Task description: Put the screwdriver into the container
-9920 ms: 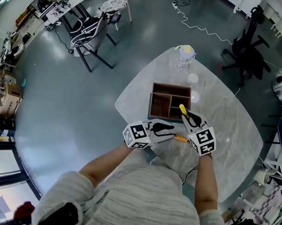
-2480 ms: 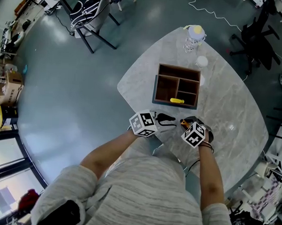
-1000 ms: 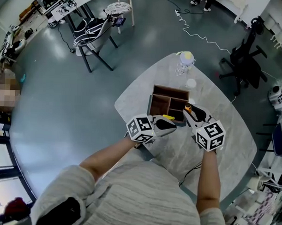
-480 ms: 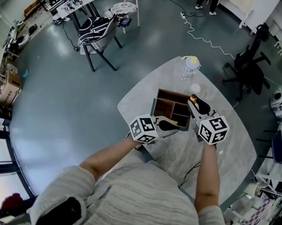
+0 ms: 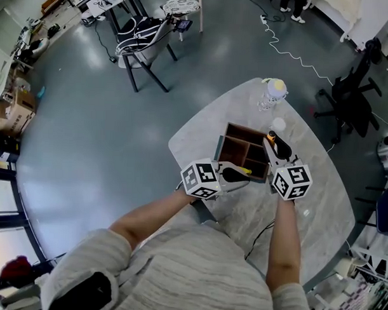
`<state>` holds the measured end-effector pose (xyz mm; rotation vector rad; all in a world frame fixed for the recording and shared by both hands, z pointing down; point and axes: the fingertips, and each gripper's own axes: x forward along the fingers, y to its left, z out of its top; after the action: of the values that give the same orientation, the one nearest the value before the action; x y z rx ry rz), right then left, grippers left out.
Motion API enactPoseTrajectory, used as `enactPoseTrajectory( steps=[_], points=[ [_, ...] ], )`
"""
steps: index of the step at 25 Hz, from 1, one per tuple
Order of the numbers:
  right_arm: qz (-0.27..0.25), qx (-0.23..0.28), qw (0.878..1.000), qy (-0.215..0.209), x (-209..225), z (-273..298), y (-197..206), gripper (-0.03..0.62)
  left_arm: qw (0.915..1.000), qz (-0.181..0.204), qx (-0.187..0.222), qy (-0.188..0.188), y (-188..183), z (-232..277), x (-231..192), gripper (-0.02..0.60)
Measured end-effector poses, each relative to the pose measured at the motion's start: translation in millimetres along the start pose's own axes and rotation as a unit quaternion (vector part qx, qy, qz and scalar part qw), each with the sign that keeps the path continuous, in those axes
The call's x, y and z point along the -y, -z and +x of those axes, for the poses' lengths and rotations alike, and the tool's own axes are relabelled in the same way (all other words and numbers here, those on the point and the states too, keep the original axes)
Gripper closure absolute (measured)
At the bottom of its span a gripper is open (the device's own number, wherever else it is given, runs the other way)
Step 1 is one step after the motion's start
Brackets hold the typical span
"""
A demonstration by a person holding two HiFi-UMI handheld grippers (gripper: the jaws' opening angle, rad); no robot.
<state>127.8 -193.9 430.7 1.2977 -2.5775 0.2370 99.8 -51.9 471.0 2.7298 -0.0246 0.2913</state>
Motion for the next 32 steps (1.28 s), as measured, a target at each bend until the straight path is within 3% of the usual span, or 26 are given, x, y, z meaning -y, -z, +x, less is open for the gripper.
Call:
enactPoseTrajectory(
  steps=[4,18,32],
  points=[
    [0.013,-0.003,1.000,-0.005,-1,2,17,0.480,1.0000,-0.004,-0.001,-0.003,3,-2,0,0.566],
    [-0.009,-0.093,0.996,-0.008,-15,7,78,0.482,0.9999,-0.013,-0.004,0.002,13,-2,4,0.566],
    [0.001,-0.085,0.996,-0.009,-14,9,72,0.467,0.9999,-0.012,-0.003,0.003,11,2,6,0.566]
  ],
)
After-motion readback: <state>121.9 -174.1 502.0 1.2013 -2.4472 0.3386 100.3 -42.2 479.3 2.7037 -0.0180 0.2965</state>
